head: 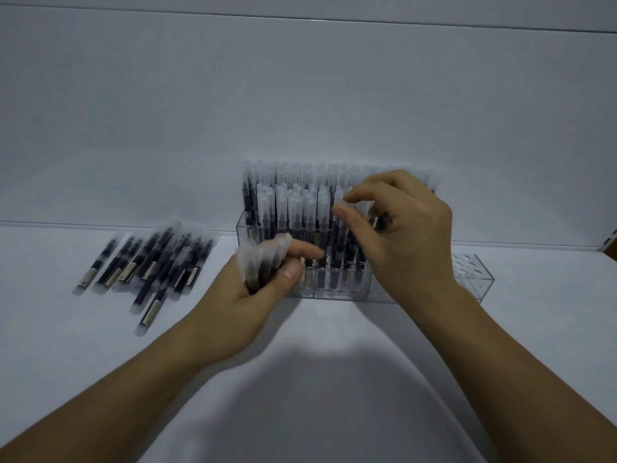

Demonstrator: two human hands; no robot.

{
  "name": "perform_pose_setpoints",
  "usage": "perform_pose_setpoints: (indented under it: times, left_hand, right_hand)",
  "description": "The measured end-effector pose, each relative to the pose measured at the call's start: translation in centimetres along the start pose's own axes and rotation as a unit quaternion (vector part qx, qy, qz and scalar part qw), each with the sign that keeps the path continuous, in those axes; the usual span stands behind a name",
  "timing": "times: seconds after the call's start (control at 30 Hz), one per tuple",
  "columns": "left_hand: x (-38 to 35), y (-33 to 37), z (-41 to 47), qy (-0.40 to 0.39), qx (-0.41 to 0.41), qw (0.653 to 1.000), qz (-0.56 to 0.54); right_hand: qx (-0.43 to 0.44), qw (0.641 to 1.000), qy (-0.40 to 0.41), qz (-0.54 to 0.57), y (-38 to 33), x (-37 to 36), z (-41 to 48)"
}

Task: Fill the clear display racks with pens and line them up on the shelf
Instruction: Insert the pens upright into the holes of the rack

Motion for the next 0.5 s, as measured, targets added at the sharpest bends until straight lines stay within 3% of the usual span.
perform_pose_setpoints:
  times: [0.1,0.2,0.37,0.5]
  left_hand:
    - [-0.3,-1.0,0.1,-0.041,0.060,0.981,-0.178]
    - [-1.3,-1.1,0.0,-0.098,0.102,0.948,-0.286]
    - [-1.3,-1.5,-0.2,-0.081,0.120,0.944,-0.297]
    - [-1.2,-1.4,-0.4,-0.094,0.117,0.945,-0.291]
  right_hand:
    - [0.006,0.999,-0.007,0.053,-0.9,0.5,-0.3]
    - [0.000,0.983,-0.084,0.161,-2.3,-0.2,-0.7]
    - [-0.028,0.949,-0.212,0.232,-3.3,-1.9,-1.5]
    - [-0.057,0.928,-0.238,0.280,-3.1,-2.3,-1.7]
Point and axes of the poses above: each hand's wrist, its own z-axis towards the middle knuckle, its own x-axis out of the back of the hand, y = z × x, the point moved 5 cm from there along z, towards the middle knuckle, and after that the axes turned 4 degrees about -y, right-handed, at the moved point
